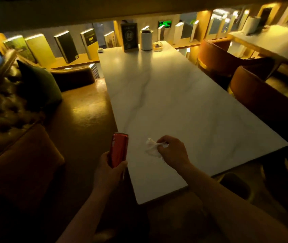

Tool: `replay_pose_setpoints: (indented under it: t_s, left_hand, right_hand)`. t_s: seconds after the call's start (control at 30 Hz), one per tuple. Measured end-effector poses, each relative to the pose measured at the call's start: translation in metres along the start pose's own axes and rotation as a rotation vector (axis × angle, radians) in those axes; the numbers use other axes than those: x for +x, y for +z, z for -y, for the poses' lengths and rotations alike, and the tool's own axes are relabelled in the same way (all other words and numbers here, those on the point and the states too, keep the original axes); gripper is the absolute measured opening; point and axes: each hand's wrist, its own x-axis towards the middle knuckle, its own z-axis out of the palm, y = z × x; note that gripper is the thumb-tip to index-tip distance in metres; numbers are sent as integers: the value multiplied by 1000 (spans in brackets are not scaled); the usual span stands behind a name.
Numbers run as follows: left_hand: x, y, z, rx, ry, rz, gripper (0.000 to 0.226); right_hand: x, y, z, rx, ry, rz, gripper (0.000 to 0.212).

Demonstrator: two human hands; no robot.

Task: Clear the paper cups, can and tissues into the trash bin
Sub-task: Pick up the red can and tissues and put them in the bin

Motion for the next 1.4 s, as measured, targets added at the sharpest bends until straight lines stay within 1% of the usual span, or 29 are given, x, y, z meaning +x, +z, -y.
replay_pose_setpoints:
  t_s: [0.07,0.2,0.3,0.43,0.57,0.7,0.83,0.93,1.03,1.1,1.2,1.3,1.4]
  left_hand:
    - [-4,19,-8,2,7,23,69]
    - [-25,79,-26,14,28,117,66]
    - [-43,126,-41,48,56,181,67]
    - [-62,190,-59,95,90,272,60]
    - [-78,247,-74,163,127,363,63]
    - [-93,297,-88,186,161,450,64]
    - [-101,338,-94,216,198,560,66]
    - [-107,364,-94,240,200,640,61]
    - [-110,393,-89,272,204,736,55]
    - [-111,412,-87,291,192,795,59]
    - [-109,434,-79,355,185,874,68]
    - [-106,453,-72,424,194,959,70]
    - [-100,471,-63,485,189,1005,75]
  right_hand:
    - [-1,-19,-14,7,5,-17,12]
    - [-6,-77,-63,18,61,-73,13]
    - [-13,-120,-104,22,123,-118,14]
    - [-28,-175,-159,35,206,-180,14]
    - [-48,-223,-207,47,300,-232,17]
    - [-64,-258,-245,94,384,-293,11]
    - [-75,-278,-277,136,468,-337,12]
    - [-82,-287,-301,156,525,-371,14]
    - [-87,-289,-326,183,607,-394,7]
    - [-88,-289,-341,192,656,-400,5]
    - [-87,-287,-358,203,733,-402,9]
    - [-84,-281,-372,184,807,-401,16]
    - [-79,-272,-388,176,860,-417,18]
